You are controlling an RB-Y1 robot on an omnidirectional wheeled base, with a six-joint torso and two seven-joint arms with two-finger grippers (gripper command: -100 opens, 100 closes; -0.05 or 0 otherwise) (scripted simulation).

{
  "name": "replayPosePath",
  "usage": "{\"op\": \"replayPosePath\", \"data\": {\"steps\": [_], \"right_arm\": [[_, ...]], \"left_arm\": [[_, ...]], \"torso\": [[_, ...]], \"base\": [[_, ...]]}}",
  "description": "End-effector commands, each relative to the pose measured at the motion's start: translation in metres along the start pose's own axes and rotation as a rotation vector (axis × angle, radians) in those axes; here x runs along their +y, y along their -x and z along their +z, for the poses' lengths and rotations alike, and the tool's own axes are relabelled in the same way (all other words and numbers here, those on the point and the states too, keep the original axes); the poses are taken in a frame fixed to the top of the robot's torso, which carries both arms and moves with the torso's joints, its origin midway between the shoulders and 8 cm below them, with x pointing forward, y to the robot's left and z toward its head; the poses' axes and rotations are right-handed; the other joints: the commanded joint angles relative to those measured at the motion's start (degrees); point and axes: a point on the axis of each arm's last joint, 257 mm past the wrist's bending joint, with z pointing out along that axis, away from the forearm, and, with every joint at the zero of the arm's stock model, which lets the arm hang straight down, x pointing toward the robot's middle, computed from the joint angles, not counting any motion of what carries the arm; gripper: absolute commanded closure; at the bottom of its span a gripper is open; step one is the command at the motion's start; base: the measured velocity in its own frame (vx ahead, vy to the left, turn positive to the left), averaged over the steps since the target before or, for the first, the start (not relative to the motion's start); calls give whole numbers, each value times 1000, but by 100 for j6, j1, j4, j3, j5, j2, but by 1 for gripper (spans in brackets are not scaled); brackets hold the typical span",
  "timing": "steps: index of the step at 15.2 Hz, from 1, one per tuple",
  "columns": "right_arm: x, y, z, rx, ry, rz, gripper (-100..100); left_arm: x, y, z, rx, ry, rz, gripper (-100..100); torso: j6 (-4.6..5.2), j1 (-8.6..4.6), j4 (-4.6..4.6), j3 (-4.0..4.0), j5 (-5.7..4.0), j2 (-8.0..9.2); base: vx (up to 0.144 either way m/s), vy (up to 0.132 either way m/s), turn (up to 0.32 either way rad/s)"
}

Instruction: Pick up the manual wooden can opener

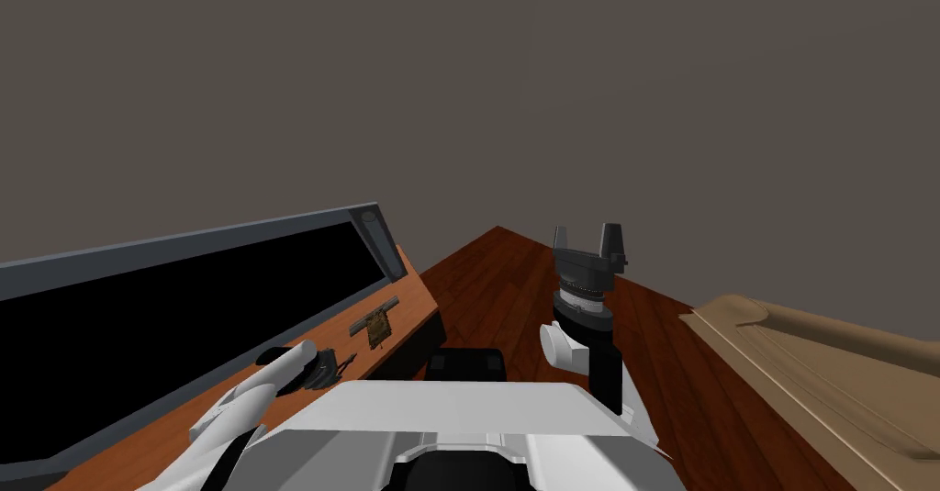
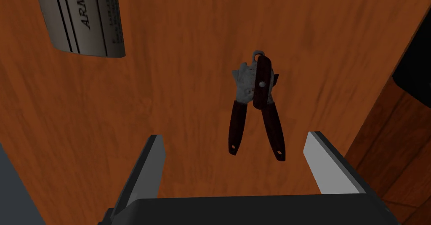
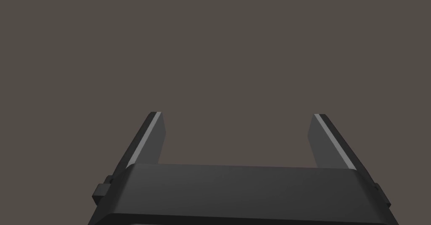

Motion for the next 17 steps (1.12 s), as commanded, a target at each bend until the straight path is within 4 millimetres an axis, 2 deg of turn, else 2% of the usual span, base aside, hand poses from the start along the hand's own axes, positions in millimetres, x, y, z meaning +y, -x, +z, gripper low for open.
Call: {"op": "replayPosePath", "data": {"steps": [1, 4, 7, 8, 9, 13, 14, 15, 17], "right_arm": [[0, 0, 0, 0, 0, 0, 0], [0, 0, 0, 0, 0, 0, 0], [0, 0, 0, 0, 0, 0, 0], [0, 0, 0, 0, 0, 0, 0], [0, 0, 0, 0, 0, 0, 0], [0, 0, 0, 0, 0, 0, 0], [0, 0, 0, 0, 0, 0, 0], [0, 0, 0, 0, 0, 0, 0], [0, 0, 0, 0, 0, 0, 0]], "left_arm": [[9, 2, 2, 1, 33, -19, -100], [30, 5, 3, 8, 113, -68, -100], [37, 6, 3, 11, 140, -84, -100], [33, 6, 3, 10, 125, -76, -100], [44, 0, 11, 10, 128, -75, -100], [60, -10, 23, 12, 127, -69, -100], [55, -6, 18, 11, 129, -71, -100], [56, -7, 19, 11, 127, -71, 100], [52, -7, 18, 12, 120, -70, 100]], "torso": [[0, 0, 0, 0, 0, 0], [0, -6, 0, 0, -1, -1], [-1, -2, -1, -2, -1, -4], [-1, -2, -1, -2, 0, -3], [-2, -4, -1, -2, -1, -4], [-2, -10, -2, -4, -1, -8], [-2, -9, -2, -3, -1, -6], [-2, -9, -1, -3, -2, -6], [-7, -16, -7, -5, 6, -4]], "base": [[-21, 25, -80], [-7, 10, -127], [-12, 20, -80], [-9, 10, -27], [-4, 5, -13], [-2, 3, -8], [-5, 2, -13], [0, 0, 0], [0, 0, 0]]}}
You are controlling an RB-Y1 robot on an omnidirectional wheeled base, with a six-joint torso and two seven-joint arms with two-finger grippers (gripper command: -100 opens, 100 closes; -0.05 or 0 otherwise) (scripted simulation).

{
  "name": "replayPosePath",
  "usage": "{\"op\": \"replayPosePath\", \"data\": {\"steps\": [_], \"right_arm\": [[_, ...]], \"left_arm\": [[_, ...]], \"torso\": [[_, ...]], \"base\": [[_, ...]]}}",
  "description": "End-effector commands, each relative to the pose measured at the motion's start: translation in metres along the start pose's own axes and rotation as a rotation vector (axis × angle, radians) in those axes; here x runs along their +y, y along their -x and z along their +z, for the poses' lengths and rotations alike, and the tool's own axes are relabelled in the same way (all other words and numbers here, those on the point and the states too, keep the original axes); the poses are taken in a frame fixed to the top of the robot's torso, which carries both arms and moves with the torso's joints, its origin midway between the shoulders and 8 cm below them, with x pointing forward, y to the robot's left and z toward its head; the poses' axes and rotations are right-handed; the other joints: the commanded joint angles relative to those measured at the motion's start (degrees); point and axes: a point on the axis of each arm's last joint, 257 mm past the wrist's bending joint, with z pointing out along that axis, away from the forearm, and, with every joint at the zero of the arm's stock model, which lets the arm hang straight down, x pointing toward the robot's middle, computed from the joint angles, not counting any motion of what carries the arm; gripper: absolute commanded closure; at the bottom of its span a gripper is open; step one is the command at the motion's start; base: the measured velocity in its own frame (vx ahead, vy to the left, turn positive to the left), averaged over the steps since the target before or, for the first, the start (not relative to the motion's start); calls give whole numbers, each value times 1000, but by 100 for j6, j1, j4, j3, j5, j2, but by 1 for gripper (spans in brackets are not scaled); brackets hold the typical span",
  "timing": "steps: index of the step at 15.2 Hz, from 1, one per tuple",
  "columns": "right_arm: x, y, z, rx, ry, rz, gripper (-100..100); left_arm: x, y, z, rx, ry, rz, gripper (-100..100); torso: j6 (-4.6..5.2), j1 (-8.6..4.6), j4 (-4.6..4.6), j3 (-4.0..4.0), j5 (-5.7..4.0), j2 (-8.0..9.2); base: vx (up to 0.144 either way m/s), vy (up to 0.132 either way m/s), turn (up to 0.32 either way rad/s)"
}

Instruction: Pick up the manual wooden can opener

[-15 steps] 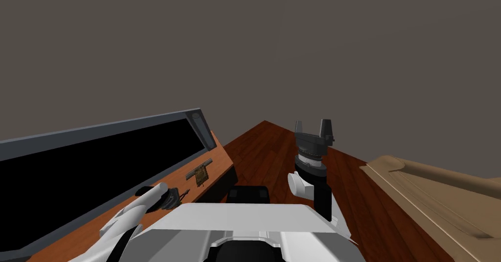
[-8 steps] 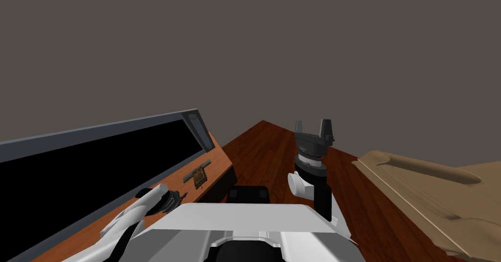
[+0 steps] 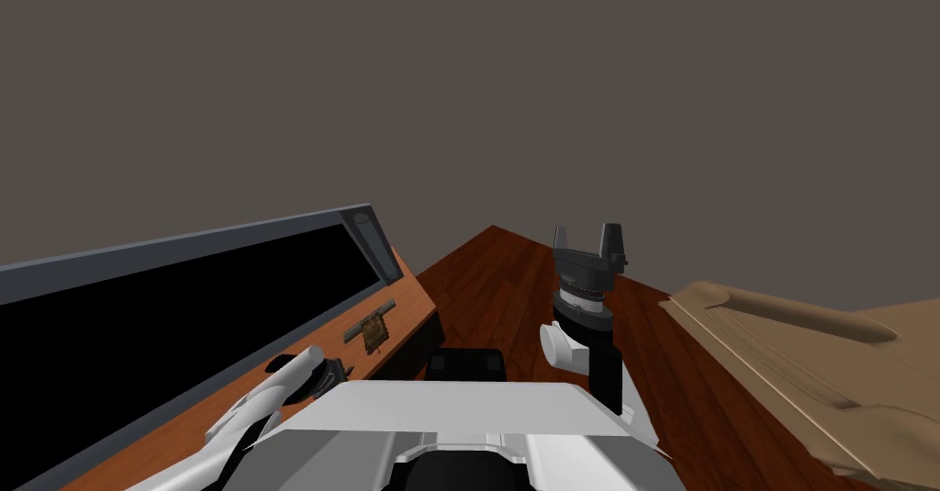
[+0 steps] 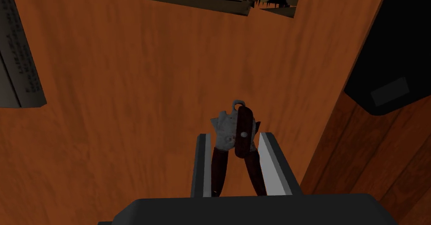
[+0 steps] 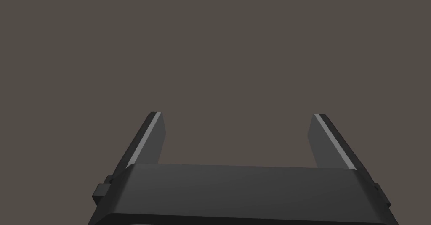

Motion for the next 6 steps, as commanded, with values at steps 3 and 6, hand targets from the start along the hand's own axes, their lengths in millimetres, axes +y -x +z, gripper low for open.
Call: {"op": "replayPosePath", "data": {"steps": [3, 6], "right_arm": [[0, 0, 0, 0, 0, 0, 0], [0, 0, 0, 0, 0, 0, 0]], "left_arm": [[-10, 6, -9, -2, 4, -4, 100], [-14, 7, -12, -2, 3, -7, 100]], "torso": [[4, 3, 2, 0, -2, -3], [0, 4, 2, -1, -9, -4]], "base": [[2, 0, 8], [1, -2, 4]]}}
